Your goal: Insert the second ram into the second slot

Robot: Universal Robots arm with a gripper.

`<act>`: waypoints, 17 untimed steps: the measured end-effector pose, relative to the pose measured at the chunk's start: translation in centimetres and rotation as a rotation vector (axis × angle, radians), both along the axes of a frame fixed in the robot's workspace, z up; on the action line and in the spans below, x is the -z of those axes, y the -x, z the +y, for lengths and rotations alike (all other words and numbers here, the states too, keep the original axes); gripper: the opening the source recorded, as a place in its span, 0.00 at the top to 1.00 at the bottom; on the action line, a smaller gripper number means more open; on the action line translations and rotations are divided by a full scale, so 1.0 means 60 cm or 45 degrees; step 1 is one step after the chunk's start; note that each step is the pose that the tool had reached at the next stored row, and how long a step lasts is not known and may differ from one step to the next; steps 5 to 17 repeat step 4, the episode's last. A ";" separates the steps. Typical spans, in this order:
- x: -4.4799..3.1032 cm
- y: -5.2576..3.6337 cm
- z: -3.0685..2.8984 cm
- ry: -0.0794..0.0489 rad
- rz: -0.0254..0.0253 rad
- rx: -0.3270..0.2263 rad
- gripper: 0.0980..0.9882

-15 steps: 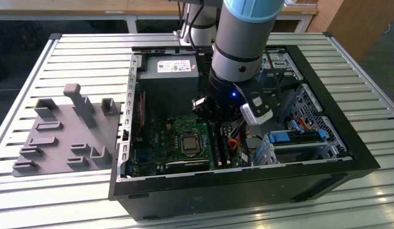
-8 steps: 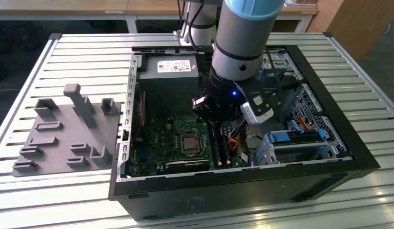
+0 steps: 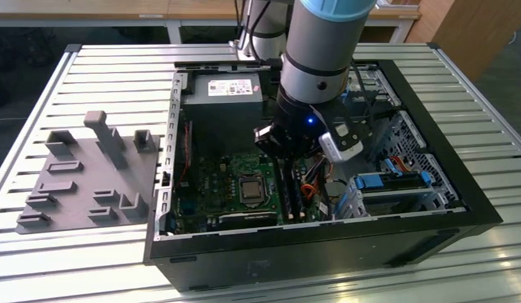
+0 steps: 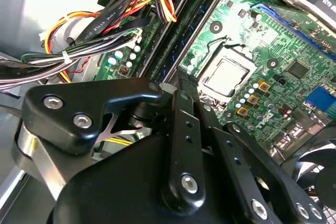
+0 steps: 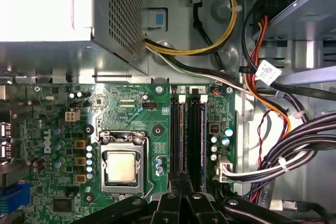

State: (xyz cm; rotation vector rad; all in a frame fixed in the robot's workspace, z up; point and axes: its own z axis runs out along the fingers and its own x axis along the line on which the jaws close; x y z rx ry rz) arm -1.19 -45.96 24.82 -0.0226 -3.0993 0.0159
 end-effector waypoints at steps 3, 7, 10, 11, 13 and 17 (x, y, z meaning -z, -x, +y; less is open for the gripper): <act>0.000 0.000 -0.0001 0.000 0.0000 0.000 0.99; 0.000 0.000 -0.0001 0.000 0.0001 0.000 0.99; 0.000 0.000 -0.0001 0.000 0.0001 0.000 0.99; 0.000 0.000 -0.0001 0.000 0.0001 0.000 0.99; 0.000 0.000 -0.0001 0.000 0.0001 0.000 0.99; 0.000 0.000 -0.0001 0.000 0.0001 0.000 0.99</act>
